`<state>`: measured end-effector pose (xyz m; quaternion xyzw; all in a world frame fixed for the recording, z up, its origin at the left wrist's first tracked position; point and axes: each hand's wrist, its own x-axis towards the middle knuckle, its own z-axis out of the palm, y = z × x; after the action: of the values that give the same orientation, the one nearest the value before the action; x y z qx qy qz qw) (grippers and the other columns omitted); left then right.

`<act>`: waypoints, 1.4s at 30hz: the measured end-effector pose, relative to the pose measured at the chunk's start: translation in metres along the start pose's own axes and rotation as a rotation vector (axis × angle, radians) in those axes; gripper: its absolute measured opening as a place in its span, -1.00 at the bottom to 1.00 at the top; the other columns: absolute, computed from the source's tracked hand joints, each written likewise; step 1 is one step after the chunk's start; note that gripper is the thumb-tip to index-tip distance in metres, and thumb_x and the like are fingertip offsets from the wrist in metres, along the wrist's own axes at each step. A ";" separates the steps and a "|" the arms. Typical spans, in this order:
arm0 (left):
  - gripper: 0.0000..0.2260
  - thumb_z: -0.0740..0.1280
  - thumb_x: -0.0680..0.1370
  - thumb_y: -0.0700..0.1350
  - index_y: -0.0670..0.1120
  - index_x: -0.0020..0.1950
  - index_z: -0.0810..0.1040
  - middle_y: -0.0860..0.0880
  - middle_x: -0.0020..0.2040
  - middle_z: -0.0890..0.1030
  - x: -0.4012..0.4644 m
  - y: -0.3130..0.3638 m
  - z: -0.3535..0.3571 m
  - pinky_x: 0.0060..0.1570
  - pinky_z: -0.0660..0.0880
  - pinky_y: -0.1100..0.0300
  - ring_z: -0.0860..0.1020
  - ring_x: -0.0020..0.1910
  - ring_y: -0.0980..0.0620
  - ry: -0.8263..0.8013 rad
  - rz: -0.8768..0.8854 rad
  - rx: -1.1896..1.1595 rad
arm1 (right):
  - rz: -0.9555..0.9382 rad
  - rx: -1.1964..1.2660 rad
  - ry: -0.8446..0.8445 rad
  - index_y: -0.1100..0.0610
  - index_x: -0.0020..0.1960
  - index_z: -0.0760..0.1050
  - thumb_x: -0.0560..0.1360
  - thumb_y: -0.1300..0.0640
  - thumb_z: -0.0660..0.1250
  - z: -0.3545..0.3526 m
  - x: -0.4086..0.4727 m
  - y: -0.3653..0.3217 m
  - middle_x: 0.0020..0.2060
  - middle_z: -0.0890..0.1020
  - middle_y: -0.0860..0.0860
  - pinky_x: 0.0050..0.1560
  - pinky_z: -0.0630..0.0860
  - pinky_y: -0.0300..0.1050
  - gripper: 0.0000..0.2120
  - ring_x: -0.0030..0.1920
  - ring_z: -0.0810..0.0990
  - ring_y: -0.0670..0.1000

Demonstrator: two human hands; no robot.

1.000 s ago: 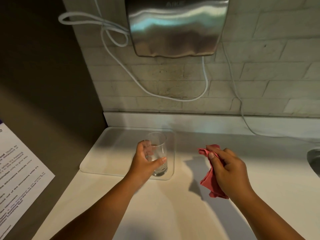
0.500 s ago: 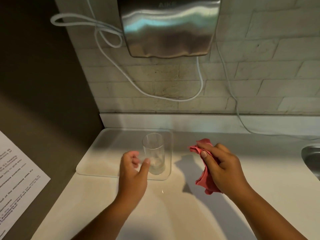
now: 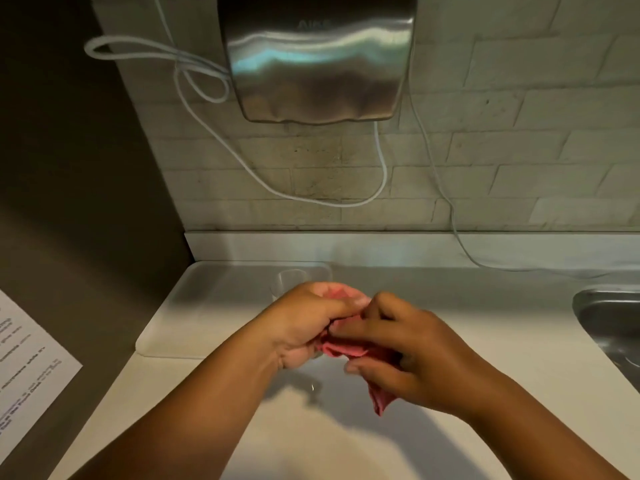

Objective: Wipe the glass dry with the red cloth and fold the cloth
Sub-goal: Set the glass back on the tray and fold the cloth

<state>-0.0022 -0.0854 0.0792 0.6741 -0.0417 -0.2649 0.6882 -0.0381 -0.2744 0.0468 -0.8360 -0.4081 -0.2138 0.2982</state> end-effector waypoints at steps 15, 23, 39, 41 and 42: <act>-0.74 0.42 0.59 -0.28 0.08 -0.11 0.77 0.09 -0.18 0.74 0.008 0.029 -0.015 -0.26 0.61 0.24 0.67 -0.20 0.15 0.283 0.570 0.056 | 0.687 1.025 0.211 0.14 -0.10 0.67 0.26 0.21 0.59 -0.046 0.020 0.049 -0.24 0.66 0.11 -0.25 0.58 -0.19 -0.77 -0.26 0.63 0.01; -0.74 0.44 0.56 -0.27 0.11 -0.07 0.72 0.16 -0.14 0.72 0.021 0.054 -0.012 0.01 0.58 0.21 0.65 -0.08 0.17 0.396 0.763 0.177 | 0.595 0.598 0.467 0.06 0.00 0.67 0.43 0.04 0.52 -0.087 0.049 0.057 -0.14 0.73 0.09 -0.23 0.62 0.02 -0.82 -0.17 0.70 0.10; -0.81 0.31 0.59 -0.27 -0.03 0.03 0.67 0.04 -0.01 0.70 0.111 -0.026 0.016 -0.17 0.39 0.46 0.61 -0.02 0.04 0.634 0.449 0.592 | 0.871 0.133 0.394 -0.11 0.09 0.57 0.54 0.04 0.37 -0.003 -0.010 0.126 -0.16 0.60 -0.22 -0.22 0.40 -0.42 -0.85 -0.10 0.58 -0.17; -0.80 0.27 0.60 -0.27 -0.07 0.07 0.66 -0.04 0.06 0.72 0.128 -0.043 0.016 -0.08 0.44 0.26 0.63 0.03 -0.05 0.632 0.359 0.638 | 0.923 0.126 0.322 -0.04 0.16 0.56 0.56 0.07 0.35 0.014 -0.019 0.140 -0.12 0.59 -0.21 -0.17 0.41 -0.36 -0.82 -0.09 0.59 -0.07; -0.79 0.26 0.60 -0.27 -0.08 0.08 0.66 -0.08 0.08 0.71 0.136 -0.050 0.015 -0.05 0.45 0.21 0.64 0.05 -0.08 0.629 0.320 0.647 | 0.947 0.119 0.296 -0.02 0.18 0.55 0.56 0.07 0.34 0.021 -0.022 0.147 -0.09 0.61 -0.15 -0.14 0.43 -0.31 -0.80 -0.07 0.58 -0.02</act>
<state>0.0928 -0.1540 -0.0082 0.8863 -0.0148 0.0880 0.4544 0.0709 -0.3444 -0.0294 -0.8717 0.0514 -0.1476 0.4644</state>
